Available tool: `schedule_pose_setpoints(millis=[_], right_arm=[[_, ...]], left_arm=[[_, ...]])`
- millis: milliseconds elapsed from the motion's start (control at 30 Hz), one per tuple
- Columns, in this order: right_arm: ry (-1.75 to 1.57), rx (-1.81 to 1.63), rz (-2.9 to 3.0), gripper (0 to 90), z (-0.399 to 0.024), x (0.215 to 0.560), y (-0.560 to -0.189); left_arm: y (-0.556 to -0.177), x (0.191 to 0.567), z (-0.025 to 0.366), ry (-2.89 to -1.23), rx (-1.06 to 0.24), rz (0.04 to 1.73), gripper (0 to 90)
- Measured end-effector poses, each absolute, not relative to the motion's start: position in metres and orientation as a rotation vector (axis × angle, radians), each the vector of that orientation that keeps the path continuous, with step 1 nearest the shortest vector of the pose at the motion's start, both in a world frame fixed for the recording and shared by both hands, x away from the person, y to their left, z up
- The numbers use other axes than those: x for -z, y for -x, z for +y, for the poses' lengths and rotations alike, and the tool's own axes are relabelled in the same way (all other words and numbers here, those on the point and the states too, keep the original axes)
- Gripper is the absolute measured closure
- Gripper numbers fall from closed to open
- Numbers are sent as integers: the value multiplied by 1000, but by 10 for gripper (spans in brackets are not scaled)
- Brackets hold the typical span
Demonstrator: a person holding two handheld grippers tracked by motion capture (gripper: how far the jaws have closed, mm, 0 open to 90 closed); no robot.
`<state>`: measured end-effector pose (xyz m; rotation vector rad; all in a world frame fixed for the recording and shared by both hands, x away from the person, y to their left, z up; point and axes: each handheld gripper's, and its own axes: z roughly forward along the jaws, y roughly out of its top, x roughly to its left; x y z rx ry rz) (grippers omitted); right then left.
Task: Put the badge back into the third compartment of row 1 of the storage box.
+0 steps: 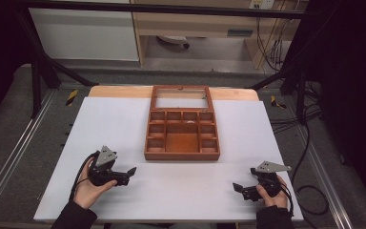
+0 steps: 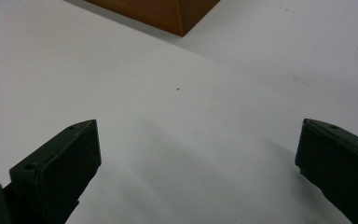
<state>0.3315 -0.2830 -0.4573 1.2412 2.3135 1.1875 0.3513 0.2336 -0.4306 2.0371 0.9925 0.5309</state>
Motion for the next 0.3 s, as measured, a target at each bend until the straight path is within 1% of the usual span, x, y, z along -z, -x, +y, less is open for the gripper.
schedule_pose_setpoints(millis=[300], right_arm=[[-1240,-1183,2311,7,-283,457,-331]], left_arm=[[-342,449,250,-2058,-524,1013,42]])
